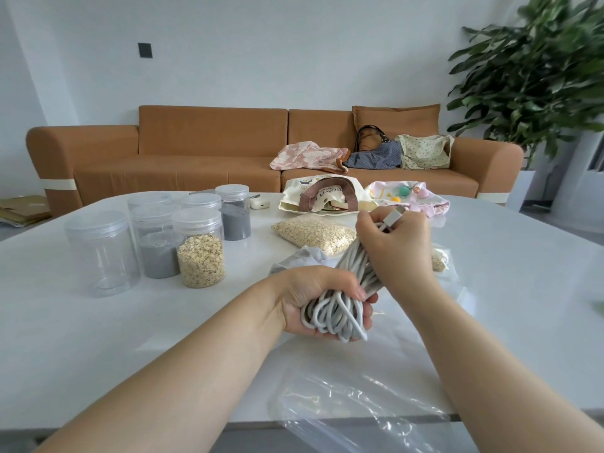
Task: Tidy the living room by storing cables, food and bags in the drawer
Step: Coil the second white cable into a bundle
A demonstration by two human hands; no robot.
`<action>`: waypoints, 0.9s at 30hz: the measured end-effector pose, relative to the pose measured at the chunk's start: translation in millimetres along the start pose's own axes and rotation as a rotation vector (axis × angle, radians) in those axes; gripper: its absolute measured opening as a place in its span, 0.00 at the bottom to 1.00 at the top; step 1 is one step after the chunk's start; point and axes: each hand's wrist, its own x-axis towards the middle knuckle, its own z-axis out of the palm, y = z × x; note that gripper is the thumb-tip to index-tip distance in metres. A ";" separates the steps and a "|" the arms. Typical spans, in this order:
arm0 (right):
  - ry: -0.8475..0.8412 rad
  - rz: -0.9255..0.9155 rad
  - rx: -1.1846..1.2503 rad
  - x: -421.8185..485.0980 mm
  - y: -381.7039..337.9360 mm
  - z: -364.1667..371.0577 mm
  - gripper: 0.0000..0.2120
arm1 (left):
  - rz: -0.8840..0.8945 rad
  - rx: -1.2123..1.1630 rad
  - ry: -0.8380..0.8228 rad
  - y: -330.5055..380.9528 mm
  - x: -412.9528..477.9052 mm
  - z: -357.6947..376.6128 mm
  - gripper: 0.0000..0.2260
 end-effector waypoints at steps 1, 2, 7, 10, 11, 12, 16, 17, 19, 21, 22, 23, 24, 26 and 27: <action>-0.002 -0.001 0.012 -0.2 -0.7 0.2 0.22 | 0.000 0.011 0.021 0.0 -0.2 0.0 0.08; -0.006 -0.004 0.020 -0.3 -1.0 0.2 0.23 | 0.003 0.025 0.041 0.0 -0.2 0.1 0.05; -0.008 -0.015 0.033 0.2 0.1 0.4 0.23 | 0.022 0.070 0.069 0.5 -2.1 5.2 0.04; 0.012 -0.011 0.039 2.0 1.7 -0.8 0.23 | 0.029 0.107 0.095 0.6 -1.1 9.7 0.05; 0.018 -0.008 0.040 2.7 2.5 -1.5 0.22 | 0.038 0.130 0.108 0.4 -0.6 10.5 0.07; 0.026 -0.002 0.033 3.2 3.4 -2.1 0.22 | 0.048 0.150 0.115 0.0 0.1 11.4 0.07; 0.068 0.000 -0.029 5.6 6.8 -2.5 0.21 | 0.102 0.203 0.165 0.0 -1.9 12.7 0.05; 0.078 -0.005 -0.038 6.3 7.4 -3.0 0.21 | 0.123 0.228 0.189 -0.2 -2.1 12.3 0.04; 0.094 -0.007 -0.043 8.5 9.3 -5.2 0.23 | 0.170 0.280 0.237 -1.1 -1.2 11.2 0.04; 0.103 -0.007 -0.045 9.6 10.7 -7.8 0.23 | 0.185 0.308 0.250 -2.1 0.0 10.7 0.06; 0.105 -0.014 -0.046 9.5 10.6 -8.4 0.23 | 0.181 0.304 0.243 -2.3 0.8 10.7 0.06; 0.105 -0.023 -0.047 8.9 10.2 -8.6 0.24 | 0.171 0.291 0.227 -2.0 1.0 10.3 0.06; 0.106 -0.034 -0.048 8.0 9.8 -8.0 0.24 | 0.157 0.272 0.204 -2.0 0.5 9.6 0.05; 0.105 -0.049 -0.045 5.8 8.7 -6.4 0.24 | 0.119 0.229 0.138 -1.8 -1.6 7.6 0.04; 0.102 -0.057 -0.047 4.5 8.0 -6.0 0.23 | 0.101 0.201 0.104 -2.0 -2.7 6.6 0.07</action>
